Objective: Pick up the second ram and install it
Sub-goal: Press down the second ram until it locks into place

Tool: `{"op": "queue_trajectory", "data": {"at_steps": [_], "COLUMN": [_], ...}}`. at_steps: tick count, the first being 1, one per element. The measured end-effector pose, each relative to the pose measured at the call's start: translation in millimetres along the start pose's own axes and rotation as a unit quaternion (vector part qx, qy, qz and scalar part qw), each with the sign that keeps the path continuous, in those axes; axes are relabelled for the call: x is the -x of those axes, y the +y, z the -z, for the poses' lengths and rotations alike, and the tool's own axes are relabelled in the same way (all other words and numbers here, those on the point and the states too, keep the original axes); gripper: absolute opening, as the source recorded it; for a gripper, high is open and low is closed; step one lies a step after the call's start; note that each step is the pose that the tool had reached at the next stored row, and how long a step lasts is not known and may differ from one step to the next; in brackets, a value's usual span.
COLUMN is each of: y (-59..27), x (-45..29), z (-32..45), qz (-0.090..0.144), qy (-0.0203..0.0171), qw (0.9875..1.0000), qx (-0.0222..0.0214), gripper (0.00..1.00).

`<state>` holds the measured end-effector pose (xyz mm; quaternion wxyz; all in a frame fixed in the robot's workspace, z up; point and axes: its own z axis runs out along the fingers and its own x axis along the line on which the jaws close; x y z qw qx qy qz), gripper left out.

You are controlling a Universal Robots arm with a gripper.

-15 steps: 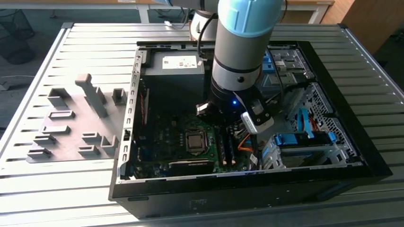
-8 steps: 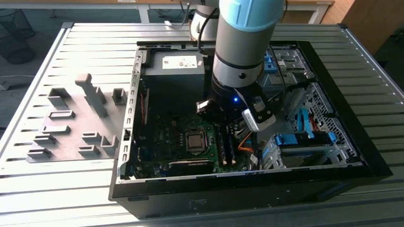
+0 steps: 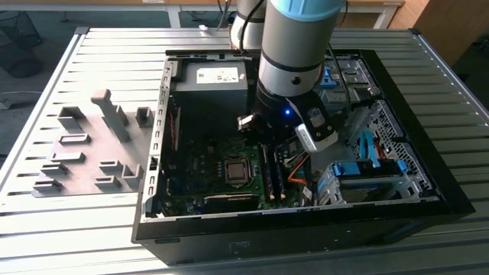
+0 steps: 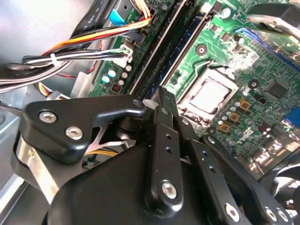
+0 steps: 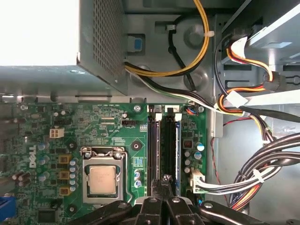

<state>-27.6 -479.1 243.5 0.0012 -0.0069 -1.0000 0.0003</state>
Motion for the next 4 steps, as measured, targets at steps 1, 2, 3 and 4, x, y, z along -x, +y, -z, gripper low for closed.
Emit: {"op": "queue_trajectory", "data": {"at_steps": [1,2,3,4], "y": [0.0,0.0,0.0,0.0], "x": [0.0,0.0,0.0,0.0], "z": [0.4,0.7,0.7,0.7], "qz": [0.0,0.0,0.0,0.0], "qy": [0.0001,0.0001,0.0001,0.0], "qw": [1.0,1.0,1.0,1.0], "qx": [-0.0002,-0.0002,-0.0002,-0.0002], "gripper": [0.11,0.11,0.11,0.11]}}
